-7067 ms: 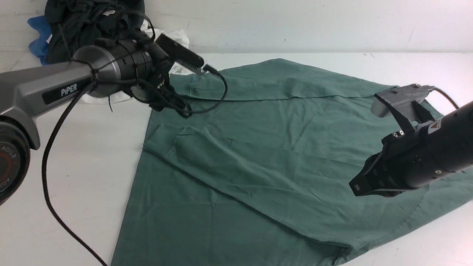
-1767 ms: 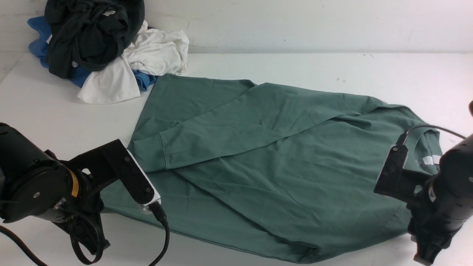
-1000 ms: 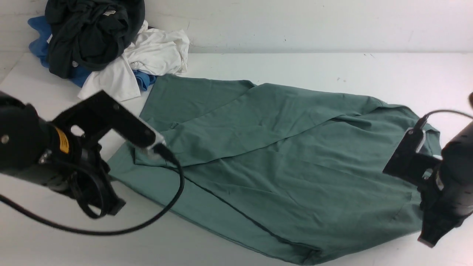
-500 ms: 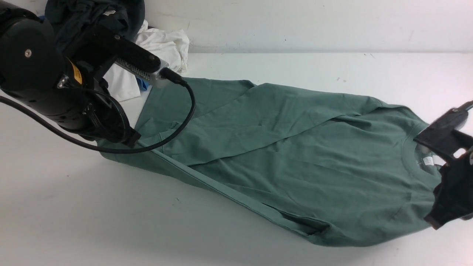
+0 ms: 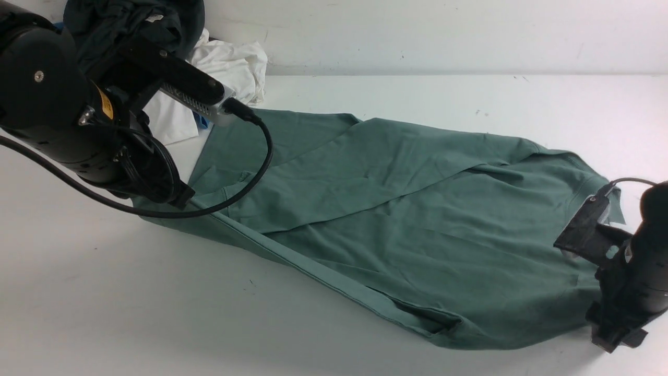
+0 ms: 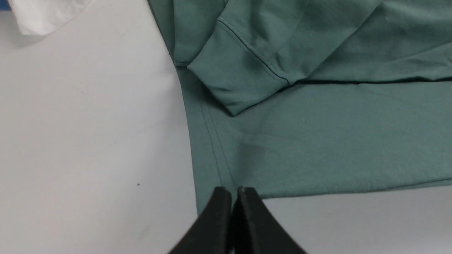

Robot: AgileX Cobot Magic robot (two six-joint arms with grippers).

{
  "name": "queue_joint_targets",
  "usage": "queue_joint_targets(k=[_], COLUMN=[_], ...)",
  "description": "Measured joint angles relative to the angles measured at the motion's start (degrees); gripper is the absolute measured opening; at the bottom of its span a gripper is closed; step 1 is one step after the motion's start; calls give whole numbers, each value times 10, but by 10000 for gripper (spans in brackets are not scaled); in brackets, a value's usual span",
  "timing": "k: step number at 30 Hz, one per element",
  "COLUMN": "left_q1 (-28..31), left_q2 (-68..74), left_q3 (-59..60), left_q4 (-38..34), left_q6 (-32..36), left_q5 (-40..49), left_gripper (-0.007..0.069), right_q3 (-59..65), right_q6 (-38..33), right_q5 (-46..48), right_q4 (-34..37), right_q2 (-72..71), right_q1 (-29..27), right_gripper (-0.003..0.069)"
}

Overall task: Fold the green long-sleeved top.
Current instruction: Use both arms simultaneously to clamp the lower edge of the clothing fabric, then use both arms to drag the lower edge of the fabric forward and fold it over the upper edge

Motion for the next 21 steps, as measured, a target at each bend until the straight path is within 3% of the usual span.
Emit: queue_joint_targets(k=[3, 8, 11, 12, 13, 15, 21], left_q1=[0, 0, 0, 0, 0, 0, 0], left_q2=[0, 0, 0, 0, 0, 0, -23], left_q3=[0, 0, 0, 0, 0, 0, 0], left_q4=[0, 0, 0, 0, 0, 0, 0], left_q6=[0, 0, 0, 0, 0, 0, -2], left_q5=[0, -2, -2, -2, -2, 1, 16], left_gripper=[-5, -5, -5, -5, -5, -5, -5], right_q3=[0, -4, -5, -5, -5, -3, 1], right_q6=[2, 2, 2, 2, 5, 18, 68], right_q5=[-29, -90, -114, -114, -111, -98, -27], right_q4=[-15, -25, -25, -24, -16, -8, 1], right_q2=[1, 13, 18, 18, 16, 9, -74], right_q1=[0, 0, 0, 1, 1, 1, 1], right_gripper=[472, 402, 230, 208, 114, 37, 3])
